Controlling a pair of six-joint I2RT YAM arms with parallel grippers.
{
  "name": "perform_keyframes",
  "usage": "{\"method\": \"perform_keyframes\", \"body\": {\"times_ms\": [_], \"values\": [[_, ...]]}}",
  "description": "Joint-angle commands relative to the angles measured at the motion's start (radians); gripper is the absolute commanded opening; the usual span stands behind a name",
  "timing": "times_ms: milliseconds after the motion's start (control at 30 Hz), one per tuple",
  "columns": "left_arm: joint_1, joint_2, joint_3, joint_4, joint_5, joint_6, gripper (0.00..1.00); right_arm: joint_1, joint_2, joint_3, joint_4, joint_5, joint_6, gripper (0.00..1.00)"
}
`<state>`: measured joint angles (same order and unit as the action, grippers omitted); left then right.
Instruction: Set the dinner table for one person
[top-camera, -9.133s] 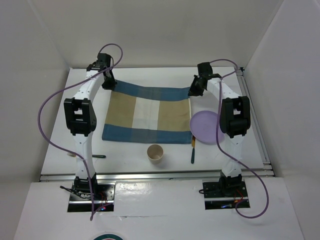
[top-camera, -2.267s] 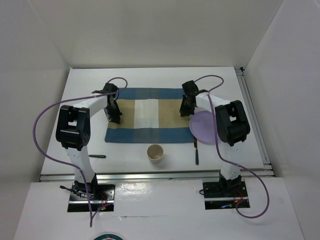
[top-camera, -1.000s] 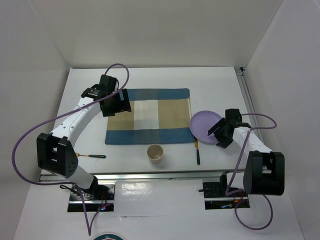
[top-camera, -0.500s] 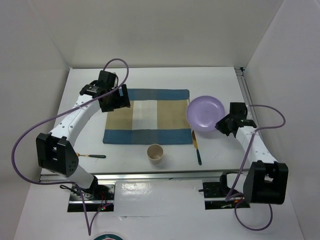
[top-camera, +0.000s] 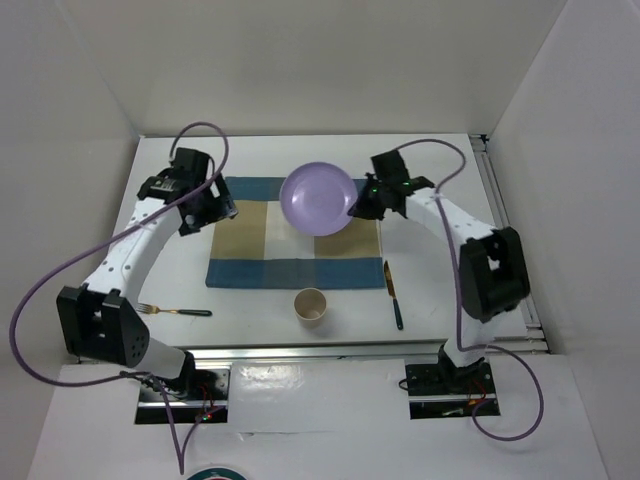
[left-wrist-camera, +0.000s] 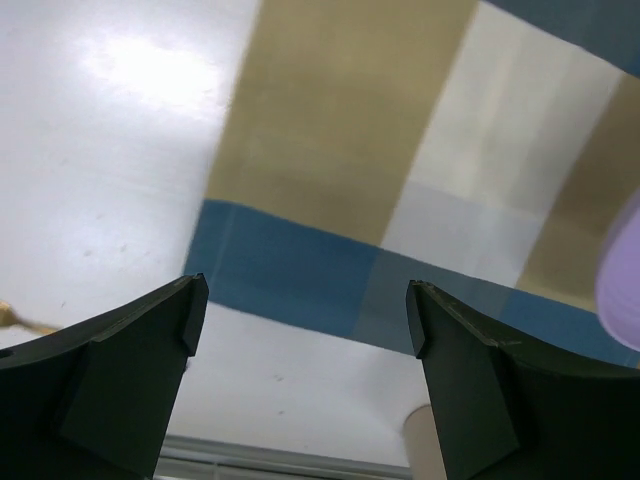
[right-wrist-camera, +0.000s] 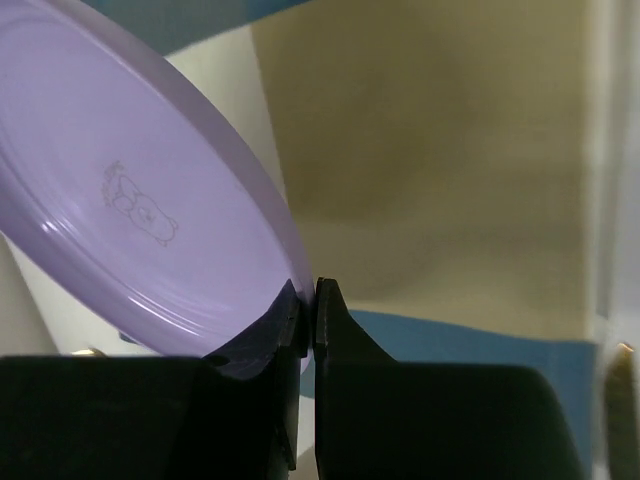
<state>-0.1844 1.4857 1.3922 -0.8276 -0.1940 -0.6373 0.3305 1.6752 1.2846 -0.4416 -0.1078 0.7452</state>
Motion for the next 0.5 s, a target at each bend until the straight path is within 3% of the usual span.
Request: {"method": "perform_keyframes", "body": {"times_ms": [0,267,367,467], "values": [[0.072,-0.145,-0.079,-0.038,-0.016,-0.064,1.0,0.08,0.133,0.125,0.006,-0.02,-0.038,0.0],[0.181,-0.205,-0.205,-0.205,-0.12,-0.186,1.0,0.148,0.369,0.312,-0.019,-0.041,-0.058,0.0],[0.229,-0.194,-0.278,-0.231,-0.081,-0.229,1.0,0.157,0.406,0.325,-0.028,-0.05,-0.058,0.0],[0.261,-0.183,-0.347,-0.222,-0.035,-0.248,1.0,0.157,0.419,0.325,-0.028,-0.05,-0.058,0.2]]}}
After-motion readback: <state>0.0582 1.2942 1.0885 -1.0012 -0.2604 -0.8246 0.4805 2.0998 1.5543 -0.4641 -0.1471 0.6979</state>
